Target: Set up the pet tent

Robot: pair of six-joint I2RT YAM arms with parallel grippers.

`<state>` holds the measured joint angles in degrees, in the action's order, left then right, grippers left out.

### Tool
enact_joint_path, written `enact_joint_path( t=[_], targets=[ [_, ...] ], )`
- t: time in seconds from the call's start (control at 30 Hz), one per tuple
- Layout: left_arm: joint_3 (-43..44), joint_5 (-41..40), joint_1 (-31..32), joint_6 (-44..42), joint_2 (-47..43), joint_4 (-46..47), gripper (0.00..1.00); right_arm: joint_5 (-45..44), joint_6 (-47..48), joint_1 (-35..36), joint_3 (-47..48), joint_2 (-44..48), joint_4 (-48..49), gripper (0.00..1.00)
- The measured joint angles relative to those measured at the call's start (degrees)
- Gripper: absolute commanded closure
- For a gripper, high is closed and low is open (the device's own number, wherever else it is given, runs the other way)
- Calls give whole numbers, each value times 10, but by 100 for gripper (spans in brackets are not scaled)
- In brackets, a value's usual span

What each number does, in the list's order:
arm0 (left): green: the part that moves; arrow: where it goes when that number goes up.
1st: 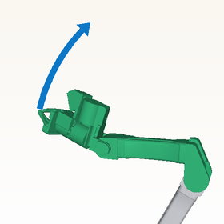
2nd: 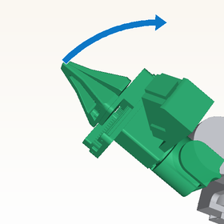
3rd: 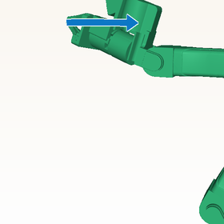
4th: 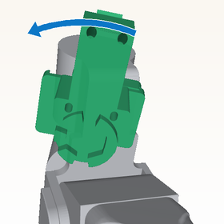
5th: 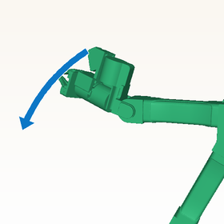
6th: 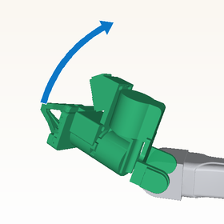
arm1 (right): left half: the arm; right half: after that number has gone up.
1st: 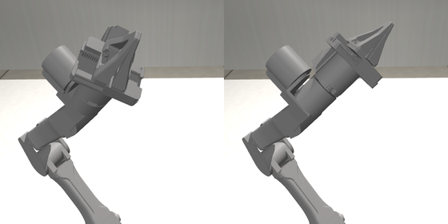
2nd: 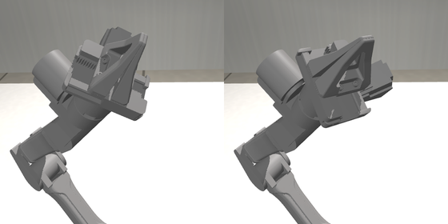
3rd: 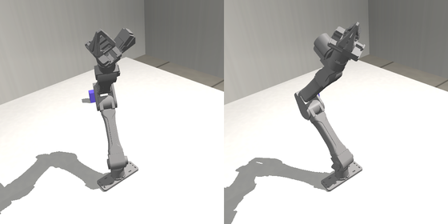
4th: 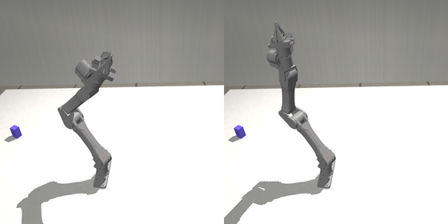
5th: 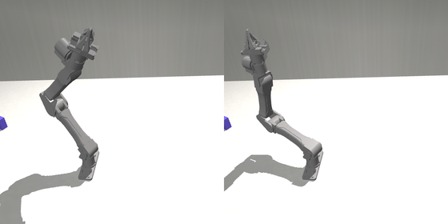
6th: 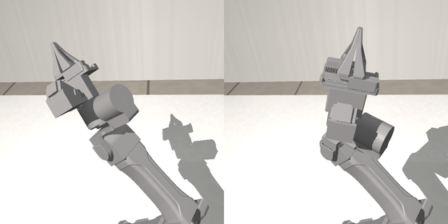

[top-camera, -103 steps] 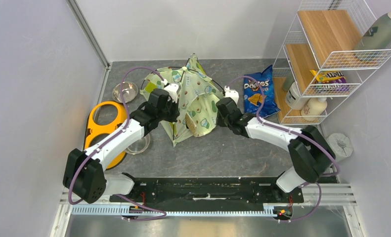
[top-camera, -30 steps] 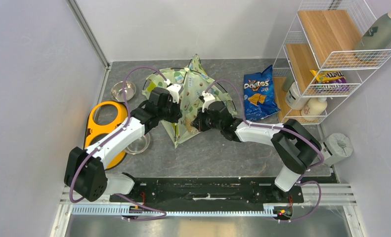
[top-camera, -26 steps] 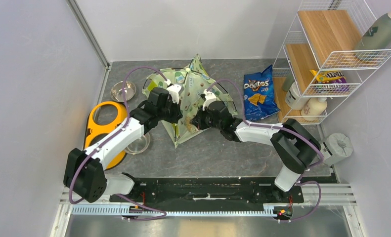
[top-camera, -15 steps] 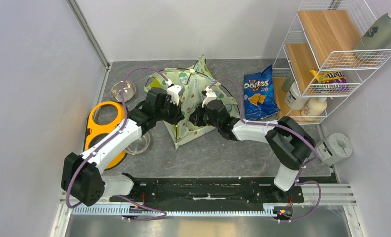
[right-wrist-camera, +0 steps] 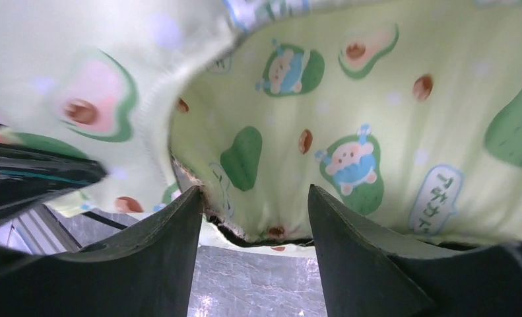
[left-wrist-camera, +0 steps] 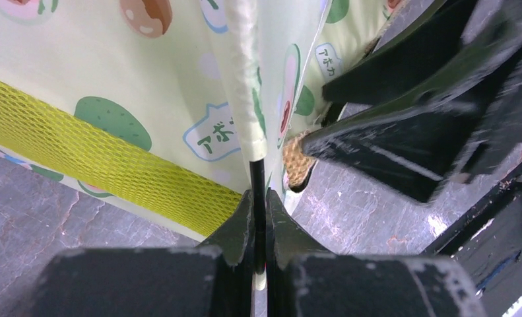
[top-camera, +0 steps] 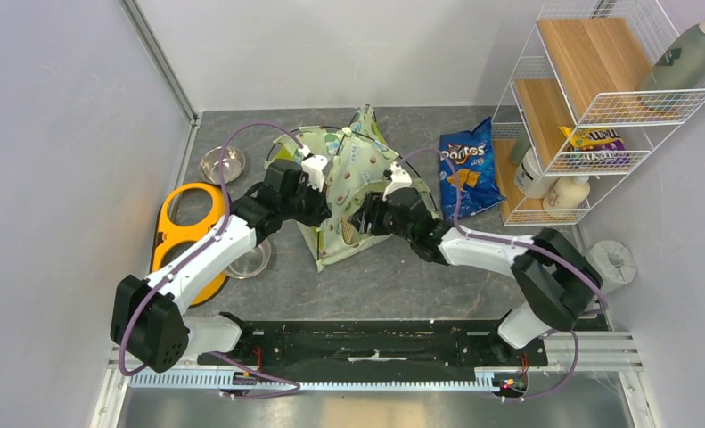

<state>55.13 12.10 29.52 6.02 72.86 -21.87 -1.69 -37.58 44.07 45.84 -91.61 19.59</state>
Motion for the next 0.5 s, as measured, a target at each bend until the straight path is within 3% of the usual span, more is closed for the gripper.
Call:
enact_joint_path(
  t=[0.17, 0.5],
  targets=[
    [0, 1, 2, 0, 0, -10, 98, -73, 12, -1, 0, 59, -40, 34],
    [9, 5, 2, 0, 0, -22, 98, -166, 24, -4, 15, 28, -122, 42]
  ],
)
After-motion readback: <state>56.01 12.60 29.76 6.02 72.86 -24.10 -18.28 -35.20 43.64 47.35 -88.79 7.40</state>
